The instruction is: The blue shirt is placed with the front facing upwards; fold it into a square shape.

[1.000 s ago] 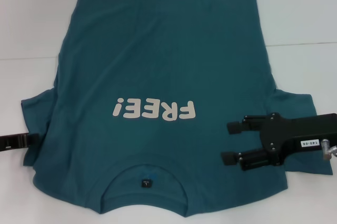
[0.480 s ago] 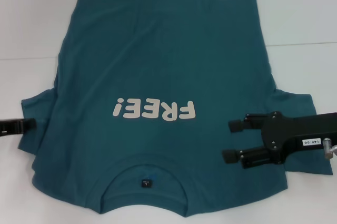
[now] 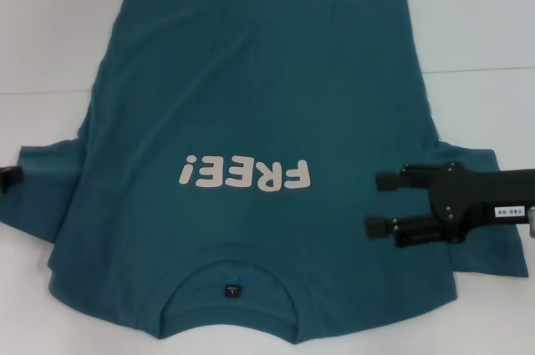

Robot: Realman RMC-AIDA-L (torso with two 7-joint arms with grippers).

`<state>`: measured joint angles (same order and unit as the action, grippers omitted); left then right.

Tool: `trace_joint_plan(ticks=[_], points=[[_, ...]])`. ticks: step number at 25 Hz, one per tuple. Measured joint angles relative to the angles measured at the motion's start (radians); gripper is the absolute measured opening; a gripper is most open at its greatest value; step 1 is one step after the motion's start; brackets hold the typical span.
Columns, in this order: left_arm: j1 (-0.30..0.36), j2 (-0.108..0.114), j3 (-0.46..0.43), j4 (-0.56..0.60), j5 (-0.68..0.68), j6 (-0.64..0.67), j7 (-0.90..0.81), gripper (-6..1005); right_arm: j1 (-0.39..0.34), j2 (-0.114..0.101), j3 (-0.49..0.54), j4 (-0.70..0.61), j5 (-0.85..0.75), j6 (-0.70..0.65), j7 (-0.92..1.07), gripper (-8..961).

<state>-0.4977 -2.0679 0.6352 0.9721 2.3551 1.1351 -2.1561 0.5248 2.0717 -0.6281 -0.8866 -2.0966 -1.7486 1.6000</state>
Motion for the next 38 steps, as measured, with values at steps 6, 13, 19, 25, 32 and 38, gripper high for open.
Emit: trace_joint_plan(ticks=[6, 13, 19, 25, 32, 38], points=[[0.001, 0.007, -0.002, 0.047, 0.001, 0.021, -0.013, 81, -0.005, -0.003, 0.017, 0.000, 0.001, 0.000, 0.000, 943], [0.001, 0.013, 0.005, 0.084, 0.018, 0.050, -0.035, 99, -0.012, -0.003, 0.025, -0.006, 0.001, -0.001, 0.000, 941], [0.026, 0.002, -0.004, 0.096, 0.048, 0.044, -0.059, 114, -0.013, -0.002, 0.033, -0.006, 0.001, -0.009, 0.000, 940], [0.038, -0.004, 0.008, 0.076, 0.100, 0.014, -0.043, 129, -0.013, -0.002, 0.032, -0.006, 0.001, -0.009, 0.000, 939], [0.014, -0.005, 0.013, -0.016, 0.124, -0.048, -0.019, 284, -0.010, -0.001, 0.032, -0.006, 0.001, -0.009, 0.000, 938], [-0.013, 0.000, 0.017, -0.078, 0.127, -0.090, -0.008, 516, -0.007, 0.000, 0.032, -0.008, 0.001, -0.009, 0.000, 936]])
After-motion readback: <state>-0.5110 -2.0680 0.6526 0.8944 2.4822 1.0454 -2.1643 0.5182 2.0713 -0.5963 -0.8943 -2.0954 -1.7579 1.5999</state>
